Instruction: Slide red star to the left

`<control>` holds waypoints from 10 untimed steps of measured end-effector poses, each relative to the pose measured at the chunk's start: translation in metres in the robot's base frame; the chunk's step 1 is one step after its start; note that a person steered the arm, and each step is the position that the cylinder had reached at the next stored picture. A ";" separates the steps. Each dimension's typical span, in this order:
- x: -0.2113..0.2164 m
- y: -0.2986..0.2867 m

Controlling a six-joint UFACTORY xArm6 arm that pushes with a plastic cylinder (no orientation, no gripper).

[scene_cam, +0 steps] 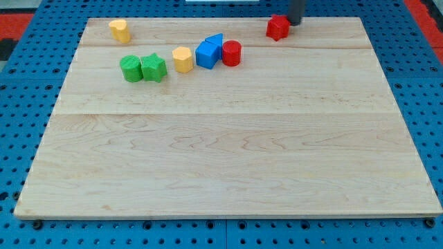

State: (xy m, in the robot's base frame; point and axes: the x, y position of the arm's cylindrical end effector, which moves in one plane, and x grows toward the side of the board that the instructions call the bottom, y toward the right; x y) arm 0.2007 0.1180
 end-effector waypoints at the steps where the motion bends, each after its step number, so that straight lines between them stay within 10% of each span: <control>1: 0.008 0.002; 2: 0.037 0.057; 5: 0.006 -0.112; 10: 0.009 -0.114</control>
State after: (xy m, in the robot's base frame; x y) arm 0.2098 0.0038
